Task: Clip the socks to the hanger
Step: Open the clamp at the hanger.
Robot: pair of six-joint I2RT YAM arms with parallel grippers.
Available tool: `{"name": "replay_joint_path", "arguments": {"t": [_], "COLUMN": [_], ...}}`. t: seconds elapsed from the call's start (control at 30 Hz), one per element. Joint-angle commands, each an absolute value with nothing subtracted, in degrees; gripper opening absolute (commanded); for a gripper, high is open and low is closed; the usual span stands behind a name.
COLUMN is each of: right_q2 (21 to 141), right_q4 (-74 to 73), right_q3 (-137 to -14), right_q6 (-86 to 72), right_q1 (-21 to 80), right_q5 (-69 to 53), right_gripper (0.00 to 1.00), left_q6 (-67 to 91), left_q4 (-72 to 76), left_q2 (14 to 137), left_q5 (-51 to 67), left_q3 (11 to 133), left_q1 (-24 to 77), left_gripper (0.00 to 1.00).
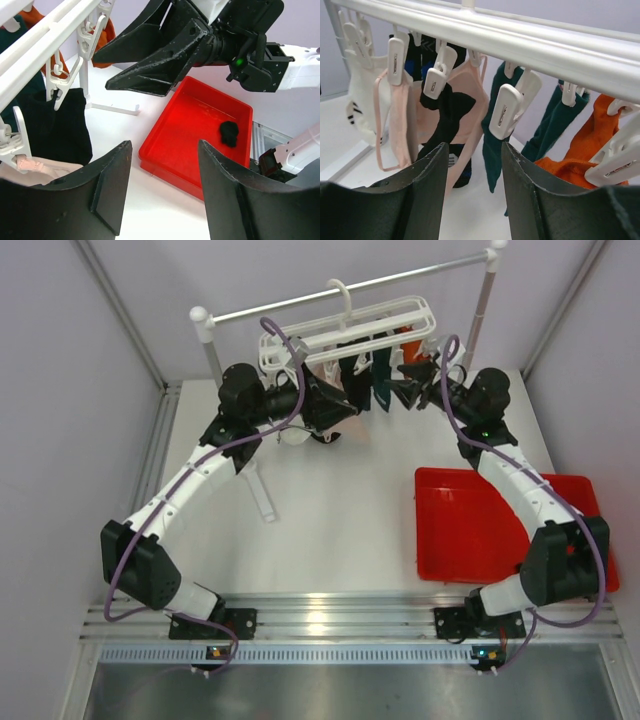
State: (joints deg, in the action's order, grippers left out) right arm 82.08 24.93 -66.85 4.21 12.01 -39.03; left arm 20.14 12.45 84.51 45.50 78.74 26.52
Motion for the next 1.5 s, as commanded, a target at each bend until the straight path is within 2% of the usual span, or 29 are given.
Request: {"name": "replay_joint_path", "arguments": {"t": [0.0, 0.1, 0.2, 0.33, 0.47, 0.7, 0.87, 0.97, 1.07, 1.1, 1.23, 1.33, 1.47], "right_q2": [82.44, 82.97, 83.06, 84.11, 86.13, 88.85, 89.38, 89.21, 89.21, 89.21, 88.25, 86.84, 84.47], "right_q4": [32.69, 34.1, 35.77, 38.23, 38.67, 41.13, 43.59, 44.56, 45.09, 45.0, 45.18, 42.81, 38.68], "right_q3": [-69.61, -69.35, -68.91, -69.08, -70.84, -71.89, -72.42, -72.33, -72.25, -72.25, -71.11, -70.58, -70.58], "right_q6": [3.43, 3.08, 3.16, 2.82, 2.64, 2.29, 1.93, 2.11, 2.11, 2.2, 3.33, 4.65, 5.89], "right_q1": [11.43, 11.51, 11.43, 11.43, 11.43, 11.34, 11.34, 11.34, 11.34, 11.34, 11.34, 11.34, 11.6], "right_q5": [-37.27, -31.57, -28.39, -30.58, -31.9, -32.87, -31.55, -31.73, -32.08, -32.52, -35.06, -37.43, -39.9], "right_gripper": [0.45, 0.41, 0.45, 0.49, 0.45, 0.46, 0.43, 0.38, 0.38, 0.36, 0.17, 0.07, 0.0], "left_q6": [18.72, 18.63, 18.72, 18.81, 19.77, 21.88, 22.15, 22.59, 23.38, 23.47, 24.6, 26.19, 28.04], "left_q4": [15.56, 15.29, 14.94, 14.94, 14.94, 14.94, 14.68, 14.68, 14.68, 14.68, 13.89, 12.66, 10.11], "left_q2": [83.05, 83.06, 83.15, 83.32, 83.76, 83.76, 83.67, 83.85, 84.02, 84.11, 84.29, 84.72, 86.48], "left_q5": [46.23, 45.62, 45.61, 45.26, 44.47, 43.68, 42.98, 42.54, 42.1, 41.93, 40.61, 37.72, 32.97], "left_q3": [79.45, 79.54, 79.63, 79.89, 80.59, 81.56, 81.65, 81.82, 82.18, 82.26, 82.97, 84.46, 88.4], "left_q1": [26.81, 26.98, 27.25, 27.6, 27.86, 27.86, 27.95, 28.04, 28.04, 28.04, 28.04, 28.04, 28.3], "left_gripper": [0.6, 0.6, 0.6, 0.6, 0.6, 0.59, 0.59, 0.59, 0.59, 0.59, 0.59, 0.59, 0.57]}}
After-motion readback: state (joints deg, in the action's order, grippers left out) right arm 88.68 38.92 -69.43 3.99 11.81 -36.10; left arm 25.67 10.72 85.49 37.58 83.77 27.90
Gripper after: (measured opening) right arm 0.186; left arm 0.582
